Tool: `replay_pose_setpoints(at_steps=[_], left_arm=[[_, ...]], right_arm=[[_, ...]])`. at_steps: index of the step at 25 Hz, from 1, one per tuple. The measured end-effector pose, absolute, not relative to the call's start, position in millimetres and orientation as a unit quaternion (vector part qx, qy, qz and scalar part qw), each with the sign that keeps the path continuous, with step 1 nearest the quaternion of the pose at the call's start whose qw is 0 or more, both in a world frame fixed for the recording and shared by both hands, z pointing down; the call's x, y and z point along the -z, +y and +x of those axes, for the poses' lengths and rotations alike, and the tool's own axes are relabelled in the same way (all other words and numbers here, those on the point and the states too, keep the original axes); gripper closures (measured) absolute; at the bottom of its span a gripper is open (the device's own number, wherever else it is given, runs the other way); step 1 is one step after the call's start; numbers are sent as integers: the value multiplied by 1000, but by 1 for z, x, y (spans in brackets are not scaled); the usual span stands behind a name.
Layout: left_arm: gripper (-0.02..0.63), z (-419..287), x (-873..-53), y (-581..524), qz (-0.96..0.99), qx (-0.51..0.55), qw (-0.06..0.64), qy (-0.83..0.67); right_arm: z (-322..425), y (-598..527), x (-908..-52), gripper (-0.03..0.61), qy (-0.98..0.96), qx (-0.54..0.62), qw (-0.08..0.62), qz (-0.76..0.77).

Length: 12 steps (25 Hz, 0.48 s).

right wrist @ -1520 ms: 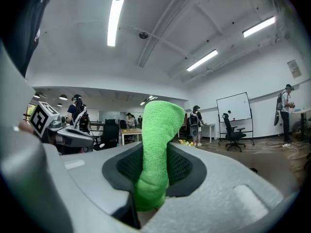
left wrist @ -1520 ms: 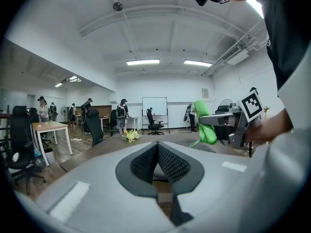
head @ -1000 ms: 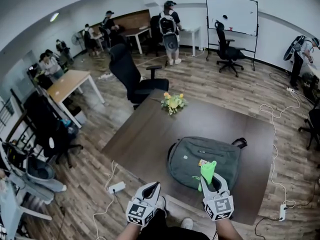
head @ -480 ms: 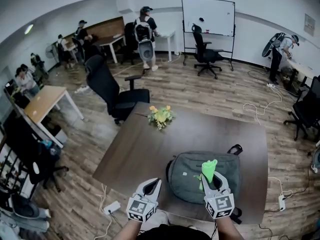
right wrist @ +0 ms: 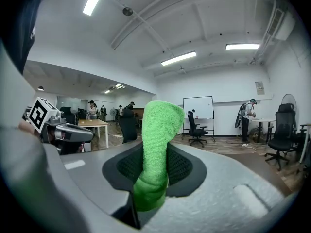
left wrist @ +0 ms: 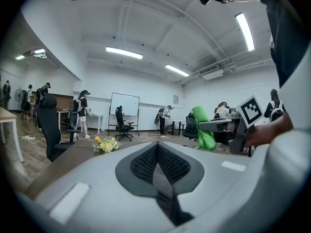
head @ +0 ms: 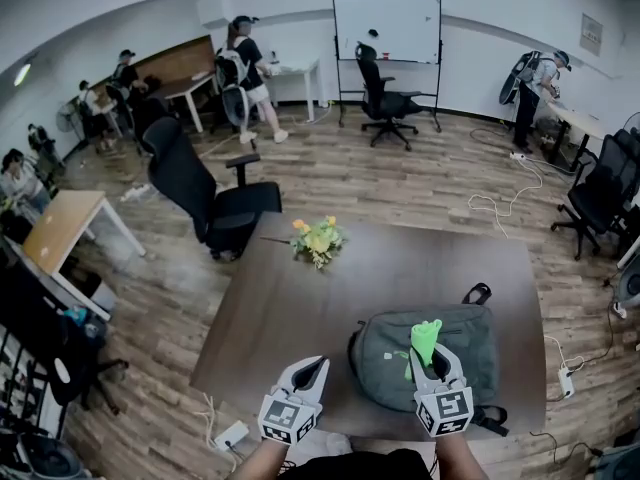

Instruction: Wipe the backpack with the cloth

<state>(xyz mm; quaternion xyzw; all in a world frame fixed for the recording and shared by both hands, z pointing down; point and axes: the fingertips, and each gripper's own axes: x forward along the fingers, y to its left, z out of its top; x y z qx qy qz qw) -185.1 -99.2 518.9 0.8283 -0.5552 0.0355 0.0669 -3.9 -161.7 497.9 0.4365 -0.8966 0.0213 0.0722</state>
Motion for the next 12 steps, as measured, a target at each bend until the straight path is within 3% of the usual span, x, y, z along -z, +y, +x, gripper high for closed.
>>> replay_pose_setpoints(at_steps=[12], left_arm=[[594,-190,-543,-118,844,-45,84,-528]], right_arm=[[-1,-168,-532,472,-874,-70,107,468]])
